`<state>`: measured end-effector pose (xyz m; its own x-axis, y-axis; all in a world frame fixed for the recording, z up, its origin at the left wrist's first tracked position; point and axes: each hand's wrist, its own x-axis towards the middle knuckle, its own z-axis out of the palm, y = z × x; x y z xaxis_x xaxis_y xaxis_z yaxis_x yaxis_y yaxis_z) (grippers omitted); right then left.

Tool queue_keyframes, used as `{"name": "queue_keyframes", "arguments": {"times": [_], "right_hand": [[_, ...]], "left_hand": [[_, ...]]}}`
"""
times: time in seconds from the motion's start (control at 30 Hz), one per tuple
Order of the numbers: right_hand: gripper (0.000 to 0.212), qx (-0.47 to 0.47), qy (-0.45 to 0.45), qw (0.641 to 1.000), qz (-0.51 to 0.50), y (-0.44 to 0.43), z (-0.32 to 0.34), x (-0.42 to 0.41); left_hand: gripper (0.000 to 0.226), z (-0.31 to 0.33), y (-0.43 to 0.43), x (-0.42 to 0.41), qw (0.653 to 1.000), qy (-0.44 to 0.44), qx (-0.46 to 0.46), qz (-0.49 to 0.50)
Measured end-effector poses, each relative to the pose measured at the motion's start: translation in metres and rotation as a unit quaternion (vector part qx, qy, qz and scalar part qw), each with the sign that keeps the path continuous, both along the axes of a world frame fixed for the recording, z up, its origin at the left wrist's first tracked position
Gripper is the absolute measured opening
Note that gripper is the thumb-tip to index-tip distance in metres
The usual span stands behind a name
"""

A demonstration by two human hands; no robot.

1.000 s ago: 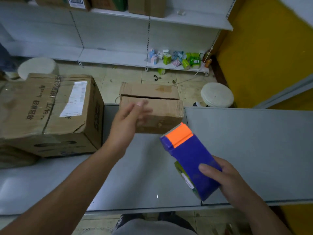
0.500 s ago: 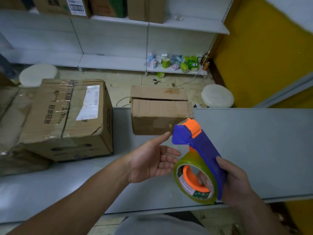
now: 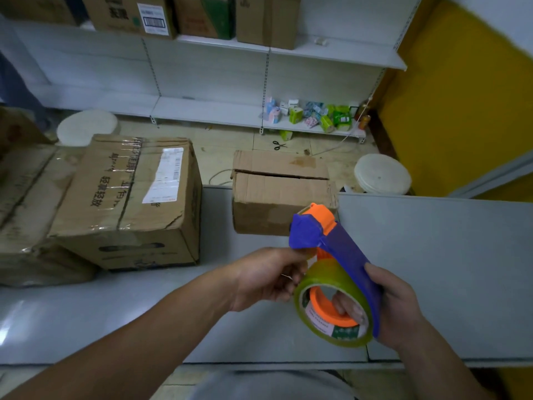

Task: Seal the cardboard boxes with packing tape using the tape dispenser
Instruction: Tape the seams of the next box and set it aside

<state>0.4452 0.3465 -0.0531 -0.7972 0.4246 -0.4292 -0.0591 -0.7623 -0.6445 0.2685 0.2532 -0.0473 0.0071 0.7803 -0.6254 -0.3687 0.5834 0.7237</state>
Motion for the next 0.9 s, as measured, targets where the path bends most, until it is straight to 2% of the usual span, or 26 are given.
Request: {"name": "queue_keyframes", "arguments": {"times": [0.23, 0.43, 0.53, 0.6, 0.67, 0.77, 0.9], "right_hand": [[0.072, -0.006, -0.002, 1.000, 0.011, 0.025, 0.000, 0.002], [0.071, -0.014, -0.001, 0.999, 0.029, 0.040, -0.001, 0.006], [0.080, -0.018, -0.013, 0.999, 0.023, 0.049, -0.001, 0.006], [0.092, -0.017, -0.021, 0.999, 0.022, 0.053, -0.003, 0.006], [0.093, -0.016, -0.024, 0.999, 0.032, 0.056, -0.004, 0.006], [0.076, -0.012, -0.020, 0.999, 0.044, 0.059, -0.006, 0.004], [0.073, 0.003, -0.023, 0.999, 0.046, 0.063, -0.012, 0.003]], "left_hand": [[0.041, 0.007, 0.011, 0.005, 0.998, 0.013, 0.035, 0.047], [0.029, 0.005, 0.022, 0.009, 0.996, -0.014, 0.039, 0.074], [0.052, 0.000, 0.022, 0.004, 0.990, -0.081, 0.065, 0.097], [0.063, -0.002, 0.022, 0.003, 0.988, -0.086, 0.085, 0.092], [0.066, -0.003, 0.025, 0.005, 0.993, -0.037, 0.089, 0.069], [0.045, -0.001, 0.032, 0.013, 0.994, 0.058, 0.083, 0.047], [0.022, 0.000, 0.041, 0.019, 0.982, 0.135, 0.049, 0.126]]}}
